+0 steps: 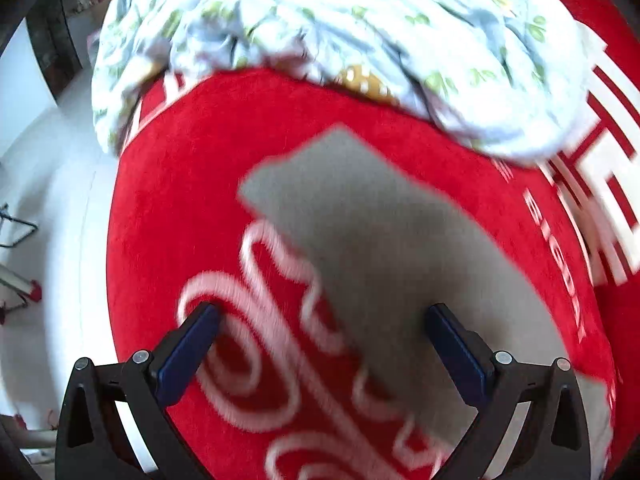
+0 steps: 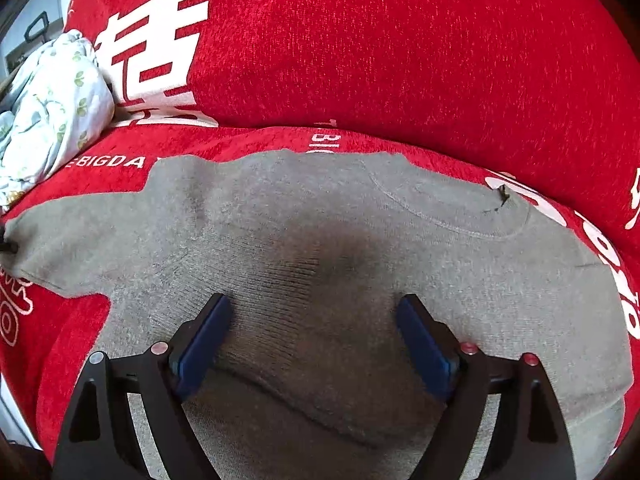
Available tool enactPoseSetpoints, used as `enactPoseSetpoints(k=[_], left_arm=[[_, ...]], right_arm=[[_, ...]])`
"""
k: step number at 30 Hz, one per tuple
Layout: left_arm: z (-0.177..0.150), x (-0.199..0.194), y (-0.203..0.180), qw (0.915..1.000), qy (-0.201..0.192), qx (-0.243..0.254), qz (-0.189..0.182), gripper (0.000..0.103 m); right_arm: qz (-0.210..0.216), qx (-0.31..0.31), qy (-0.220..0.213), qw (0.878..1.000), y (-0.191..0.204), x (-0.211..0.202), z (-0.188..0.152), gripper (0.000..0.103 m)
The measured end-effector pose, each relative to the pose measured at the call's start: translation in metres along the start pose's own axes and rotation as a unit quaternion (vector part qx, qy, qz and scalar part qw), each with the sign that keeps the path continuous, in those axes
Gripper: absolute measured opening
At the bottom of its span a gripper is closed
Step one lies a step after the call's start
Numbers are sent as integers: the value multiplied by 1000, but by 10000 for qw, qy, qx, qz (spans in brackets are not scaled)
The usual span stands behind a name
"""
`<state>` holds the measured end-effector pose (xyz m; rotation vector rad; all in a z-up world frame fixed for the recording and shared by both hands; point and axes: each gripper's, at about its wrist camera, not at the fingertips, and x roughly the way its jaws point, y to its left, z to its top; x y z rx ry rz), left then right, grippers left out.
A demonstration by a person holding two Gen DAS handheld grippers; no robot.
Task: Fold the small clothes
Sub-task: 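Move the left tool to the other sleeve cuff and close on it, then lift the held sleeve with the left tool and carry it over the sweater body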
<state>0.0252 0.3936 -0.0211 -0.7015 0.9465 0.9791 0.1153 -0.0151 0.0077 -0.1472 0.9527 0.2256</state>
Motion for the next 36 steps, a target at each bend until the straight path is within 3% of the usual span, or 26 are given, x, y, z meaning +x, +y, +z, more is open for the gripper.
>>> enactPoseSetpoints(k=[4, 5, 6, 7, 8, 9, 15, 20, 24, 29, 36], left_arm=[[27, 13, -15, 9991, 202, 342, -128, 102], [30, 13, -15, 9990, 215, 360, -171, 93], [32, 9, -16, 9989, 133, 397, -188, 70], [34, 3, -16, 9983, 27, 491, -312, 53], [35, 1, -16, 9972, 51, 529, -526, 19], [37, 2, -14, 9949, 194, 512, -846, 17], [42, 0, 15, 9866, 318, 210, -1586, 17], [44, -14, 19, 9891, 82, 532, -1370, 17], [46, -33, -4, 9911, -210, 853, -997, 17], [50, -68, -18, 9860, -383, 1033, -1252, 17], [33, -104, -49, 9760, -657, 1643, -1267, 17]], right_arm=[[13, 7, -7, 10000, 0, 0, 0, 88], [27, 19, -9, 10000, 0, 0, 0, 88], [36, 25, -9, 10000, -1, 0, 0, 89], [48, 32, -8, 10000, -1, 0, 0, 89], [59, 40, -8, 10000, -1, 0, -1, 89], [71, 48, -9, 10000, -2, 0, -1, 89], [122, 88, 0, 9999, -3, 1, -1, 89], [142, 100, 1, 9998, -2, 2, -1, 90], [168, 111, 25, 9998, -3, 2, 0, 91], [291, 131, 134, 9994, -6, -3, 3, 92], [446, 652, 57, 9969, -39, -31, -18, 92]])
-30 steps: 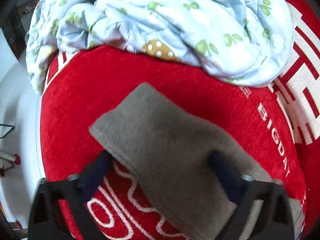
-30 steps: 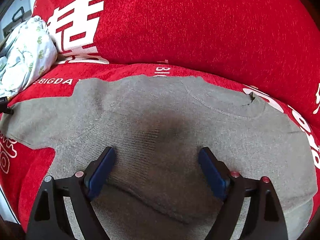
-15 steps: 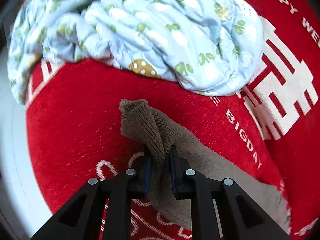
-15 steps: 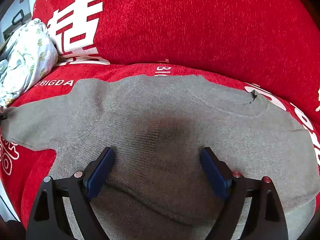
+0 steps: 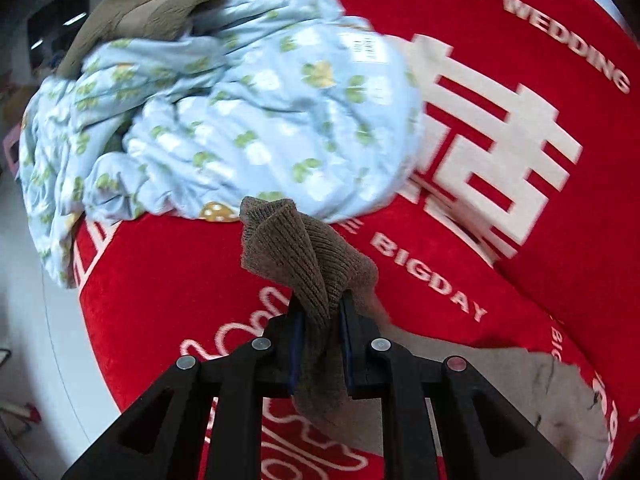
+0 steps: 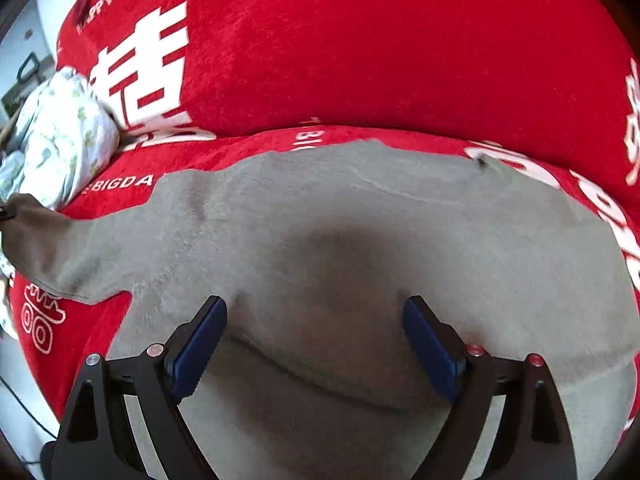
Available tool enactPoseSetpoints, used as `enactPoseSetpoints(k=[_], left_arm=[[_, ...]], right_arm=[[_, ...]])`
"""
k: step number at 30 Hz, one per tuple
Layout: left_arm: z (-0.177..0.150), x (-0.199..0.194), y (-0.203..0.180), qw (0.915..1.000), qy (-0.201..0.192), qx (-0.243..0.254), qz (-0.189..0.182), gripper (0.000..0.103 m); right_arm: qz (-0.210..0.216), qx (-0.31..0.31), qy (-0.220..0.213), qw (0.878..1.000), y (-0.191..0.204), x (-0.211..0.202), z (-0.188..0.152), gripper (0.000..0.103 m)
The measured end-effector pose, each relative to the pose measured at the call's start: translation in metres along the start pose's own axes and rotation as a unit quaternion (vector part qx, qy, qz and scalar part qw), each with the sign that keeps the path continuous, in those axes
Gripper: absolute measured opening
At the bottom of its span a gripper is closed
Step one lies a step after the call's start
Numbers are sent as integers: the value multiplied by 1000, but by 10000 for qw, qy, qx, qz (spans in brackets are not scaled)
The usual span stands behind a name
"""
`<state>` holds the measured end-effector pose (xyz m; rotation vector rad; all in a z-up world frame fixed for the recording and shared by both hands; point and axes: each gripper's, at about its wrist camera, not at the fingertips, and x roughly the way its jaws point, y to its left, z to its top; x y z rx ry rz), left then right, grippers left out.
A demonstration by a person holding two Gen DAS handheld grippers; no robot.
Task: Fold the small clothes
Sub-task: 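Lift the held sleeve with the left tool and carry it over the sweater body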
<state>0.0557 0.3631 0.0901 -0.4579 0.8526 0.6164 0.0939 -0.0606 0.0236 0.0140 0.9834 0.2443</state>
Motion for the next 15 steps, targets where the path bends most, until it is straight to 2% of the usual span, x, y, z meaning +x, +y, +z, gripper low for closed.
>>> enactPoseSetpoints(k=[7, 15], left_arm=[[-16, -9, -47, 9991, 133, 324, -220, 17], [-41, -27, -110, 9953, 213, 810, -477, 17]], right_arm=[[-380, 16, -77, 9992, -37, -22, -15, 92], [-471, 342, -182, 9981, -83, -40, -34, 92]])
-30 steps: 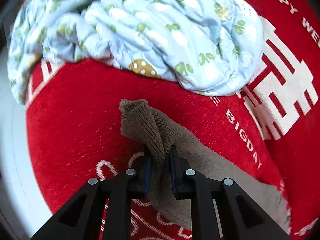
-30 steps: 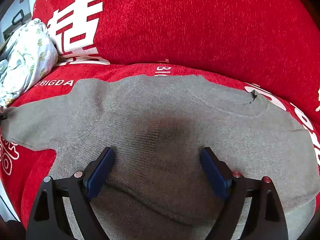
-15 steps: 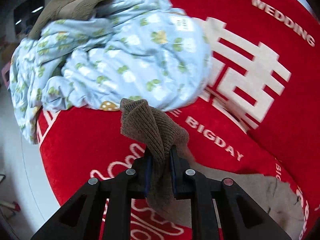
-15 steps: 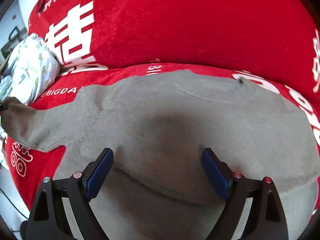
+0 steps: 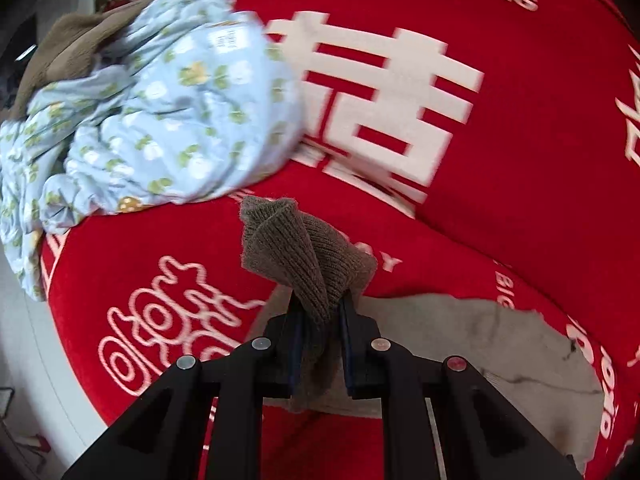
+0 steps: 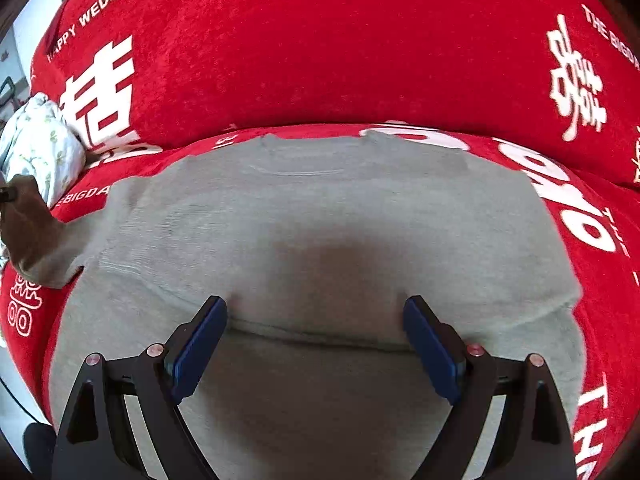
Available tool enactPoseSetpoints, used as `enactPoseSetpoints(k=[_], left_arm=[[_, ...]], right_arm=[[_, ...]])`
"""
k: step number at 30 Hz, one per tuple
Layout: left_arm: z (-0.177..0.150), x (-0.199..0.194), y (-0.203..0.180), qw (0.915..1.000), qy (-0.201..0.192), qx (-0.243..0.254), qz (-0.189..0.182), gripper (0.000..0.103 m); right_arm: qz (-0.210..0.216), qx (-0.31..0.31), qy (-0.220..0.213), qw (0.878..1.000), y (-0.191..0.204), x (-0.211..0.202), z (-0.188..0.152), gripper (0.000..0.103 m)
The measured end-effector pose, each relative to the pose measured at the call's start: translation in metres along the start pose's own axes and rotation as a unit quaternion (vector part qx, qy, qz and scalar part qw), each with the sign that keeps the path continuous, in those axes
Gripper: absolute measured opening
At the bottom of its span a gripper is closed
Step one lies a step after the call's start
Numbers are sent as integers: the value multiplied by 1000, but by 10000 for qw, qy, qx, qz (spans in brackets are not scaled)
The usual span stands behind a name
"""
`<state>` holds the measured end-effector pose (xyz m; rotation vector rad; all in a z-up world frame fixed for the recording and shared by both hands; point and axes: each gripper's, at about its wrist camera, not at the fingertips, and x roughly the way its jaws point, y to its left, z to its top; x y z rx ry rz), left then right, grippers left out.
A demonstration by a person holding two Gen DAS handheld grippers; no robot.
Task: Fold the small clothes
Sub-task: 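Lift the held sleeve with the left tool and carry it over the sweater body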
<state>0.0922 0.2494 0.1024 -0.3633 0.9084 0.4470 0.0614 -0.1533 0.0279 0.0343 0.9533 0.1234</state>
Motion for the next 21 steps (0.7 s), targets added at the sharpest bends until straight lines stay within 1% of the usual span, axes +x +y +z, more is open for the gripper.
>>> enactPoseSetpoints(k=[5, 9, 12, 15, 21], left_arm=[[-11, -5, -48, 9994, 89, 293, -154, 17], [-22, -9, -85, 9982, 121, 537, -238, 17], [-32, -12, -111, 9970, 158, 689, -304, 17], [-42, -10, -133, 9959, 235, 799, -338, 17], [-63, -8, -169, 9938, 377, 972, -381, 17]], right_arm=[[-81, -20, -86, 9999, -17, -11, -7, 92], [-78, 48, -73, 9999, -30, -17, -15, 92], [-42, 184, -45, 9998, -44, -19, -22, 92], [-1, 271, -135, 9995, -55, -24, -30, 92], [203, 214, -236, 9993, -64, -34, -37, 92]])
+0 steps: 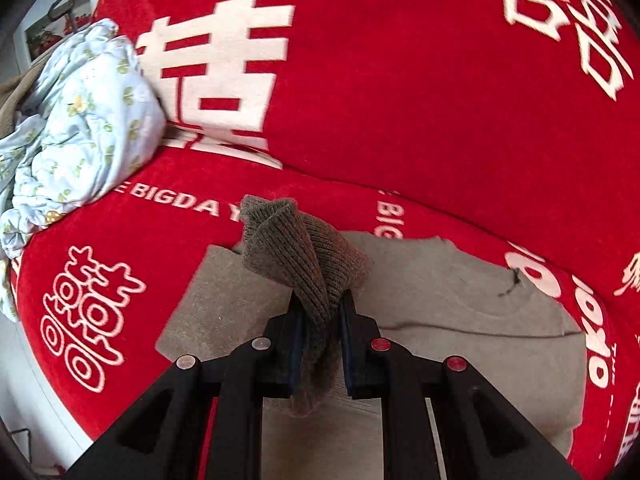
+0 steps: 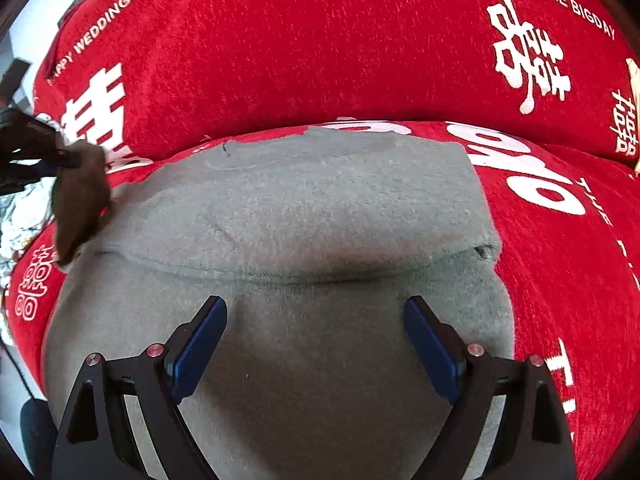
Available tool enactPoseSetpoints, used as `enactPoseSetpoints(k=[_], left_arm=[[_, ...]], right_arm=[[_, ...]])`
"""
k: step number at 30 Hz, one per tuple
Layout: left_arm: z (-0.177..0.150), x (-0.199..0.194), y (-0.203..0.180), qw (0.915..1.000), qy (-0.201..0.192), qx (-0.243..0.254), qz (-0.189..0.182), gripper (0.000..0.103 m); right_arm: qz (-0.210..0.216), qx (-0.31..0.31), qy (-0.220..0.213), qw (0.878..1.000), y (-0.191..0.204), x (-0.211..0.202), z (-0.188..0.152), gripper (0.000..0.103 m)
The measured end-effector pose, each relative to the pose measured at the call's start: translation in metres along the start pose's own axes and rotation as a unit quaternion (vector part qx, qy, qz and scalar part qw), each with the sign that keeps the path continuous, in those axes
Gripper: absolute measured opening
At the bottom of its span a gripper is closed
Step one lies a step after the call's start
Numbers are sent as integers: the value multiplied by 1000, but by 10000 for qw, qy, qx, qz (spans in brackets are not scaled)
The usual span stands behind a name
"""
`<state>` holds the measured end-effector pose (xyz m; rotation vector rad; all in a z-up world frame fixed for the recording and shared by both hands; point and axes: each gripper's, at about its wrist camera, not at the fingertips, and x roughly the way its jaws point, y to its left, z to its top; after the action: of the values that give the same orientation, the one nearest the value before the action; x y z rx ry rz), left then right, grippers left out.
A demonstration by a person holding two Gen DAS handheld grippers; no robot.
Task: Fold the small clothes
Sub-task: 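Lift the held sleeve with the left tool and carry it over the sweater body, then lower the sleeve onto the sweater body and open the left tool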
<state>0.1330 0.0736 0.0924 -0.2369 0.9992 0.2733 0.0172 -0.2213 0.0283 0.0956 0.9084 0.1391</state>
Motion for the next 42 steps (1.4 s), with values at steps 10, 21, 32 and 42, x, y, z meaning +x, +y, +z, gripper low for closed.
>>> enactPoseSetpoints(k=[10, 21, 32, 42], left_arm=[[-10, -9, -58, 9993, -23, 374, -97, 17], [-18, -15, -99, 9978, -23, 625, -198, 17], [-27, -26, -141, 9947, -62, 937, -415, 17], [-41, -34, -186, 9902, -66, 1255, -608, 17]], right_arm=[[-13, -152, -300, 9994, -1, -9, -13, 92], [-6, -268, -176, 9995, -3, -6, -16, 92], [86, -325, -185, 9993, -3, -8, -18, 92], [97, -344, -205, 9992, -14, -15, -21, 92]])
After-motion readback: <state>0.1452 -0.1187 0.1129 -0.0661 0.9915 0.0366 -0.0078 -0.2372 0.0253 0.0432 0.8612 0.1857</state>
